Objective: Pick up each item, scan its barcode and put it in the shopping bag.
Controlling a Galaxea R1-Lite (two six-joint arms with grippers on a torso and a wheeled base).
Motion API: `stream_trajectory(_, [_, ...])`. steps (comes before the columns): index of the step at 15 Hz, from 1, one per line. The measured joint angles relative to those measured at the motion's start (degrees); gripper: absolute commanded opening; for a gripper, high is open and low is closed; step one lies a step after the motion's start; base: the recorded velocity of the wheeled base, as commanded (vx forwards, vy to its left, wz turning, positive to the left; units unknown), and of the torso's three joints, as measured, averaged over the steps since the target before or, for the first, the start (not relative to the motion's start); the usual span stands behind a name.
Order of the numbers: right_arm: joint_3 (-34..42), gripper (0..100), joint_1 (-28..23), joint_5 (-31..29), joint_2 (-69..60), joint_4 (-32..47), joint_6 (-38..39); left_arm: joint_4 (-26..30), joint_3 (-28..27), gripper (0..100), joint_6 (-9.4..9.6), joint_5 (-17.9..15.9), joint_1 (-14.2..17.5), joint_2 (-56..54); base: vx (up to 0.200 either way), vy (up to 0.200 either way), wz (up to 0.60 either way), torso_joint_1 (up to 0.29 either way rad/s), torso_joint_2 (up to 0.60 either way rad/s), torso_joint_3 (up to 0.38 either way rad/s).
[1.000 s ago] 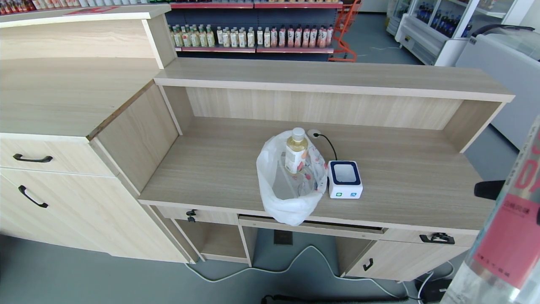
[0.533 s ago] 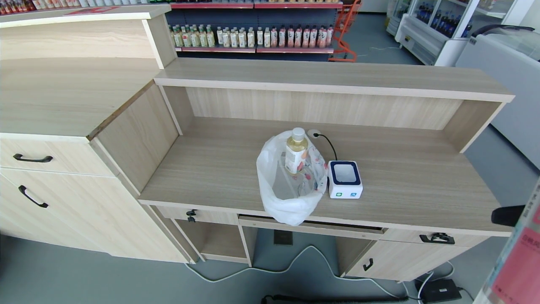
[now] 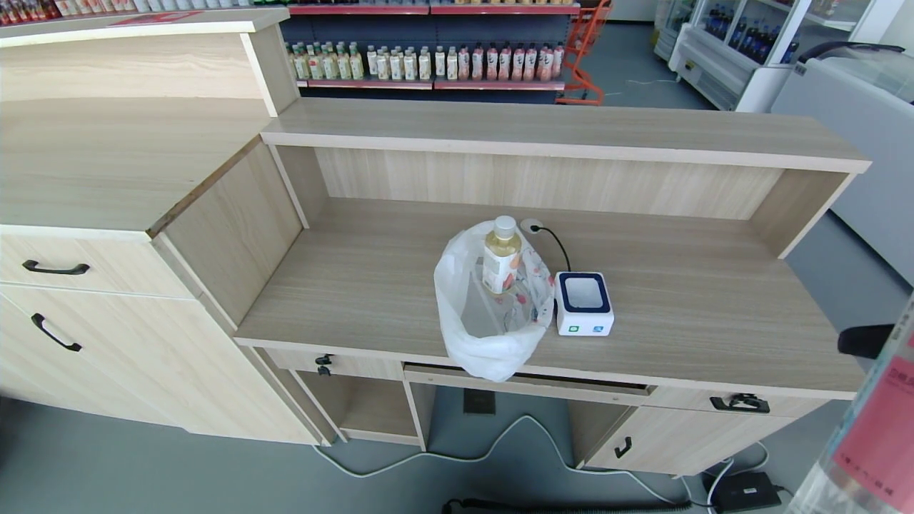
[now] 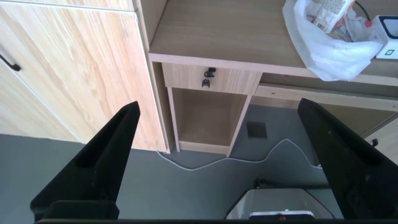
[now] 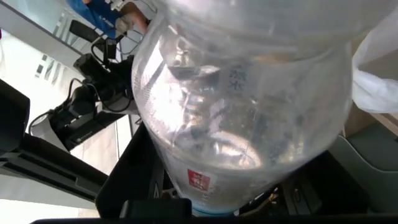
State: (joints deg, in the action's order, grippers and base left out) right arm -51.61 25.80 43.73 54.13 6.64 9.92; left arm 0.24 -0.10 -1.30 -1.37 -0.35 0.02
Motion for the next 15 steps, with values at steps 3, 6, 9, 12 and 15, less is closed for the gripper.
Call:
stream_trajectory(3, [-0.63, 0, -3.04, -3.61, 2.65, -4.07, -2.35, 0.02, 0.00, 100, 0.00, 0.00, 0.00, 0.00, 0.000, 0.000, 0.00, 0.000, 0.00, 0.000])
stream_trajectory(6, [-0.12, 0, -9.24, -15.26, 10.73, -18.46, -11.89, 0.02, 0.00, 100, 0.00, 0.00, 0.00, 0.00, 0.000, 0.000, 0.00, 0.000, 0.00, 0.000])
stream_trajectory(9, [0.32, 0, -18.31, -20.64, 24.43, -44.22, -20.21, 0.02, 0.00, 100, 0.00, 0.00, 0.00, 0.00, 0.000, 0.000, 0.00, 0.000, 0.00, 0.000])
stream_trajectory(12, [0.13, 0, -23.56, -20.66, 38.92, -65.27, -26.67, 0.02, 0.00, 100, 0.00, -0.02, 0.00, 0.00, 0.000, 0.000, 0.00, 0.000, 0.00, 0.000])
stream_trajectory(15, [-1.11, 0, -25.50, -9.74, 51.22, -76.79, -40.44, 0.02, 0.00, 100, 0.00, 0.00, 0.00, -0.02, 0.000, 0.000, 0.00, 0.000, 0.00, 0.000])
